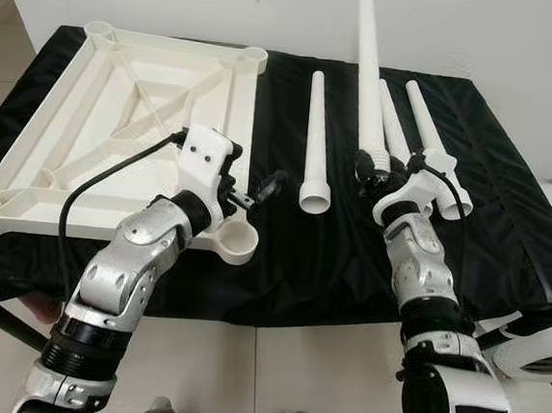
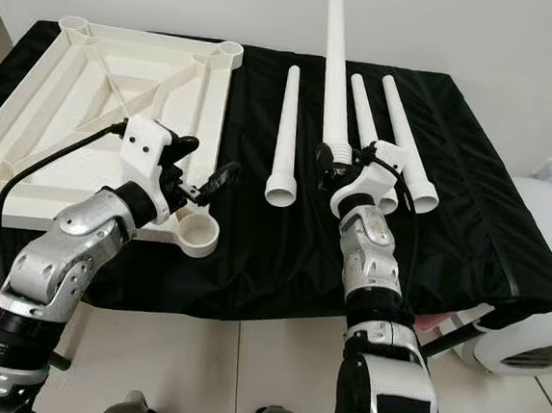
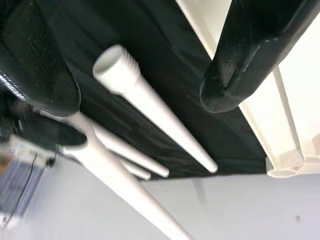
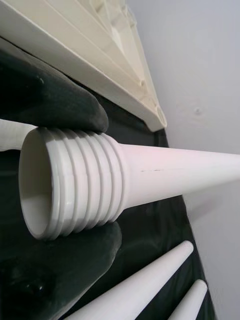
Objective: Building children table
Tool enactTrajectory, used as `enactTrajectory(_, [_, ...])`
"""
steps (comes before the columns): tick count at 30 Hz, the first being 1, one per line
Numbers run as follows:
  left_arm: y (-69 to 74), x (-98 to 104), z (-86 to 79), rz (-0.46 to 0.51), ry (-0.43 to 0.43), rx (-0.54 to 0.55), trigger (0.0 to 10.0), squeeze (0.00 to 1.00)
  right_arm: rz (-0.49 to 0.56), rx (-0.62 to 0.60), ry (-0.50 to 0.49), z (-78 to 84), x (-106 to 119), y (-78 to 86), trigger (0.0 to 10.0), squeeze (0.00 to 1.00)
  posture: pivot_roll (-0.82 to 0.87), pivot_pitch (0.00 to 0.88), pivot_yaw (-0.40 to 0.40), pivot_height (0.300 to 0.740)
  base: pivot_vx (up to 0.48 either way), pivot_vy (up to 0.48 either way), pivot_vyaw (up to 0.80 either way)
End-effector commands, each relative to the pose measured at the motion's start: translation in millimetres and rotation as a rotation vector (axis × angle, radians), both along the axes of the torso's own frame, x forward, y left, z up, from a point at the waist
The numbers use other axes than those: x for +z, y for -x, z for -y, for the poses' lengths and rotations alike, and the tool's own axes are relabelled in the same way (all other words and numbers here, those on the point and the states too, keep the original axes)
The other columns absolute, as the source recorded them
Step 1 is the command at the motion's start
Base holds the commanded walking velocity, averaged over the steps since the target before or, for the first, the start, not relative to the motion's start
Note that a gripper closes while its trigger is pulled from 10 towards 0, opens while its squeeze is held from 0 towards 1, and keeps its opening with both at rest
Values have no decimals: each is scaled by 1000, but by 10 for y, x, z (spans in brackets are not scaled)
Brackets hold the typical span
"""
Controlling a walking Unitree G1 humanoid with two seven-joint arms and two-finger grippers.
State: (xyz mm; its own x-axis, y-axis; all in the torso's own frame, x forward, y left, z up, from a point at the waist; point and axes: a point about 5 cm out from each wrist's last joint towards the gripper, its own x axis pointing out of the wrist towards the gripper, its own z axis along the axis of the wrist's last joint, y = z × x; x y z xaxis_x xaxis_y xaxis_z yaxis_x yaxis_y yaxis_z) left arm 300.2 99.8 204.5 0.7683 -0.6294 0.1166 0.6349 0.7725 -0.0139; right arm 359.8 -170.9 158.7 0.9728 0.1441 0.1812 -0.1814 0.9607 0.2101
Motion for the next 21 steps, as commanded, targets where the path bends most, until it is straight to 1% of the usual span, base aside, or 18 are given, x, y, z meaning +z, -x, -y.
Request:
enactTrajectory(1, [-2,18,25,-14,22,-88,10000,0,48,8,4,28,66,27,10000,0,-25,0,-35,740,0,0,0])
enactTrajectory(5, [-55,67,-1,-25,49,-107,10000,0,55,47,38,14,20,88,10000,0,-22,0,-31,740,0,0,0])
enactTrajectory(7, [-114,140,-16,-47,98,-151,10000,0,61,98,91,-8,-60,176,10000,0,-22,0,-29,740,0,0,0])
enactTrajectory(10, [-129,168,-15,-52,113,-172,10000,0,61,111,109,-17,-91,207,10000,0,-21,0,-27,740,0,0,0])
enactTrajectory(11, [-124,190,27,-74,144,-236,10000,1000,64,137,121,-39,-124,259,10000,0,-24,0,-22,740,0,0,0])
enactTrajectory(13, [-101,198,111,-107,168,-335,10000,1000,69,167,142,-78,-161,324,10000,0,-27,0,-17,740,0,0,0])
enactTrajectory(14, [-101,198,111,-107,168,-335,10000,1000,69,167,142,-78,-161,324,10000,0,-27,0,-17,740,0,0,0])
enactTrajectory(15, [-89,175,195,-135,169,-386,10000,1000,87,189,150,-120,-164,362,10000,0,-31,0,-8,740,0,0,0])
enactTrajectory(16, [-89,175,195,-135,169,-386,10000,1000,87,189,150,-120,-164,362,10000,0,-31,0,-8,740,0,0,0])
enactTrajectory(17, [-94,163,233,-147,169,-395,10000,1000,96,197,149,-138,-161,375,10000,0,-31,0,-7,740,0,0,0])
enactTrajectory(18, [-105,158,285,-166,180,-408,10000,0,109,211,144,-167,-153,390,10000,0,-32,0,-4,740,0,0,0])
enactTrajectory(20, [-120,164,370,-201,204,-436,10000,0,129,240,155,-229,-142,414,10000,0,-28,0,-2,740,0,0,0])
enactTrajectory(21, [-120,164,370,-201,204,-436,10000,0,129,240,155,-229,-142,414,10000,0,-28,0,-2,740,0,0,0])
